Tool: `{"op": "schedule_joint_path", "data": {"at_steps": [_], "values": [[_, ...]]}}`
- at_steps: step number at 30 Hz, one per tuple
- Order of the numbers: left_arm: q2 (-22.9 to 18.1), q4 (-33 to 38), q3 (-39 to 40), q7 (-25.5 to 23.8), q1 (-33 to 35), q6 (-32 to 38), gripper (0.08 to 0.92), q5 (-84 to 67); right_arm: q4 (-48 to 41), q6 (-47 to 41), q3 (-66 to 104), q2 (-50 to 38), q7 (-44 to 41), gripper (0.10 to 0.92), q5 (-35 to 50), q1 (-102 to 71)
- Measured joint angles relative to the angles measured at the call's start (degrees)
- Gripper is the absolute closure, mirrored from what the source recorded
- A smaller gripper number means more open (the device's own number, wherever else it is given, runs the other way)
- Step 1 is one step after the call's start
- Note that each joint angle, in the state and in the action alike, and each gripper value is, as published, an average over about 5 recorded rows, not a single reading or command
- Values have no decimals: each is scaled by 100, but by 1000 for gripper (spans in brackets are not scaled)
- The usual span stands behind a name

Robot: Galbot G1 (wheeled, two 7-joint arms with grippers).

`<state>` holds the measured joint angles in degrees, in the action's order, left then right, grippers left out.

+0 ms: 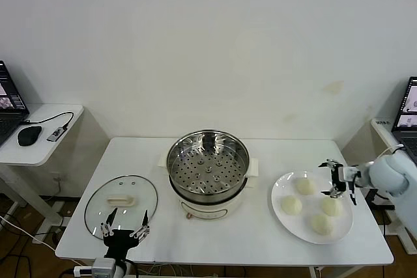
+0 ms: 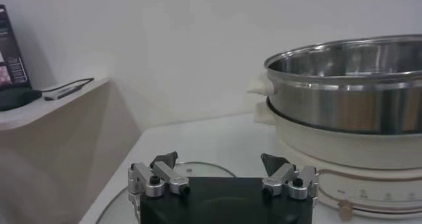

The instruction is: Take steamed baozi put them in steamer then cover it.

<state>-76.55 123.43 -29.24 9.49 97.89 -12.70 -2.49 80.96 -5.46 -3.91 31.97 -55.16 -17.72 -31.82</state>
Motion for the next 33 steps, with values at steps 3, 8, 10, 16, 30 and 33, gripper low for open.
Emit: {"op": "schedule_joint_path", "data": {"at_steps": [3,8,10,16,30,33], "values": [[-3,-1,-30,-1,-3,-22,177,3,-312,-10,-501,151,-111,203,-13,451],[-2,-26,-95,-4,-30,-44,177,4,-782,-10,-1107,449,-222,203,-76,991],[0,-42,-121,-6,-42,-50,177,3,-961,-6,-1276,576,-260,203,-120,1129],[15,-71,-171,-20,-60,-63,177,3,-1431,-9,-1630,923,-335,203,-287,1403],[22,-130,-171,-33,-111,-80,177,13,-2070,-91,-1960,1337,-358,210,-557,1691],[22,-125,-167,-34,-115,-82,177,17,-2131,-112,-1985,1386,-367,240,-574,1725]]}}
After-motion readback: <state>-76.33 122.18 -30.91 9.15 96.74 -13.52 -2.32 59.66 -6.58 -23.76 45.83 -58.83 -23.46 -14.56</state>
